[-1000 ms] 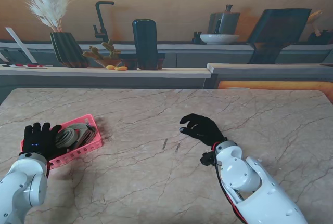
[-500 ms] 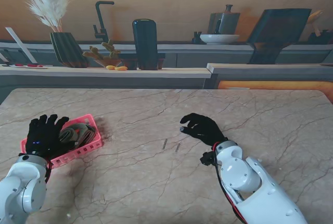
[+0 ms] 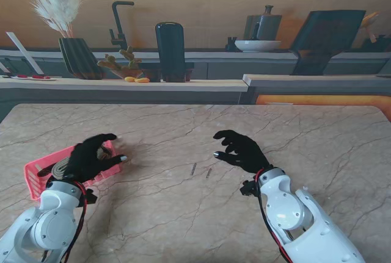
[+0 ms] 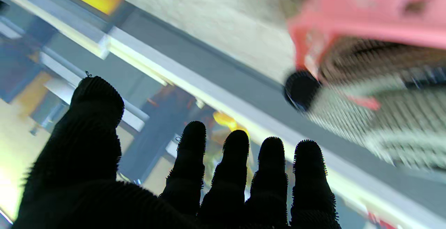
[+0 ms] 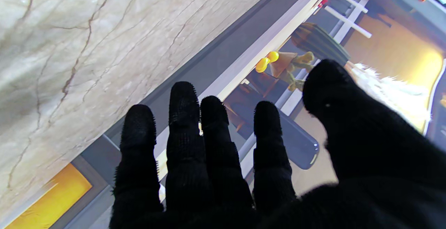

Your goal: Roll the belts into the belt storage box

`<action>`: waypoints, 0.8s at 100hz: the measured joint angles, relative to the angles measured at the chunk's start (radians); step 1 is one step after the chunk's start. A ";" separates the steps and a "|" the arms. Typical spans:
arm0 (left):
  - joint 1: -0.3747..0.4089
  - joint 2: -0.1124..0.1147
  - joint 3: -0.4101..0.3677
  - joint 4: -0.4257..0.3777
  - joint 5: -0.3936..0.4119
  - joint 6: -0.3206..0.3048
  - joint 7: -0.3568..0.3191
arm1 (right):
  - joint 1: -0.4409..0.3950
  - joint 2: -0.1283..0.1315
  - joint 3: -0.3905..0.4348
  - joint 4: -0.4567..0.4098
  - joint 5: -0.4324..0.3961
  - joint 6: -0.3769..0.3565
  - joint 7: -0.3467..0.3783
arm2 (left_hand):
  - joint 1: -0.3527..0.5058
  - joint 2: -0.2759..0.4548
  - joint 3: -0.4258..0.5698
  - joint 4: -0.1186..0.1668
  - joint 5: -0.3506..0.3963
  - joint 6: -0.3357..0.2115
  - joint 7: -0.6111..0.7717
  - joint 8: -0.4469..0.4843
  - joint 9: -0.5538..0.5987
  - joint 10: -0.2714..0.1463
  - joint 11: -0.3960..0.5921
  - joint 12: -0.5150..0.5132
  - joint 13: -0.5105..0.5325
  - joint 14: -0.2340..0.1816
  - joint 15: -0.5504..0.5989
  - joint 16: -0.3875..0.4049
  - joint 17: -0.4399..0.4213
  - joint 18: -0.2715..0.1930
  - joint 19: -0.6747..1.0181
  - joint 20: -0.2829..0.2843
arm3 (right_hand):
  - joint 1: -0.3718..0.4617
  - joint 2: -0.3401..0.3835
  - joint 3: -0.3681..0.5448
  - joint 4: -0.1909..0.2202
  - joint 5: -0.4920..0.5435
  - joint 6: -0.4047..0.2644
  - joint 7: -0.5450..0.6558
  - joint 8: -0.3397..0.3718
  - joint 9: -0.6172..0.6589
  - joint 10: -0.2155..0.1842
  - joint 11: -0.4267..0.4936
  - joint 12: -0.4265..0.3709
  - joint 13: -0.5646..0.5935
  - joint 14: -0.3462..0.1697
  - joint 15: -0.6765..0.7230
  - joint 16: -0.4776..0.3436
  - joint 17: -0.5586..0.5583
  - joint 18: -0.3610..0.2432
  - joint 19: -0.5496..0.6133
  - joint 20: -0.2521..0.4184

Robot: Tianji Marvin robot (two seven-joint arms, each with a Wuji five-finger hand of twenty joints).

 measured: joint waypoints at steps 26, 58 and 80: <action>0.002 0.011 0.060 -0.028 -0.244 -0.098 -0.139 | -0.041 0.013 0.032 -0.030 -0.008 -0.085 0.016 | -0.019 -0.003 0.001 0.000 0.002 0.003 -0.063 -0.005 0.000 0.000 -0.034 0.000 0.003 0.001 -0.036 -0.002 0.002 0.002 -0.051 -0.026 | -0.104 -0.029 -0.041 -0.012 -0.045 0.008 -0.021 -0.003 -0.036 -0.011 -0.052 -0.023 -0.042 -0.006 -0.133 -0.067 -0.026 -0.014 -0.086 -0.023; 0.000 0.000 0.092 -0.035 -0.379 -0.210 -0.160 | -0.133 0.013 0.078 -0.089 -0.052 -0.203 -0.044 | -0.031 -0.003 0.003 0.000 0.015 0.003 -0.076 -0.014 0.026 0.000 -0.056 0.002 0.014 0.006 -0.051 -0.004 0.027 0.007 -0.099 -0.039 | -0.201 0.010 -0.116 0.000 -0.045 0.008 -0.043 -0.010 -0.036 -0.011 -0.075 -0.023 -0.052 -0.006 -0.146 -0.068 -0.040 -0.010 -0.095 -0.023; 0.013 0.000 0.094 -0.057 -0.371 -0.225 -0.163 | -0.159 0.012 0.084 -0.104 -0.090 -0.220 -0.093 | -0.031 -0.003 0.003 0.000 0.043 0.003 -0.077 -0.025 0.040 0.000 -0.057 0.002 0.026 0.021 -0.051 -0.004 0.041 0.011 -0.102 -0.039 | -0.201 0.010 -0.116 0.000 -0.045 0.008 -0.044 -0.010 -0.036 -0.011 -0.076 -0.023 -0.052 -0.006 -0.146 -0.067 -0.040 -0.010 -0.095 -0.012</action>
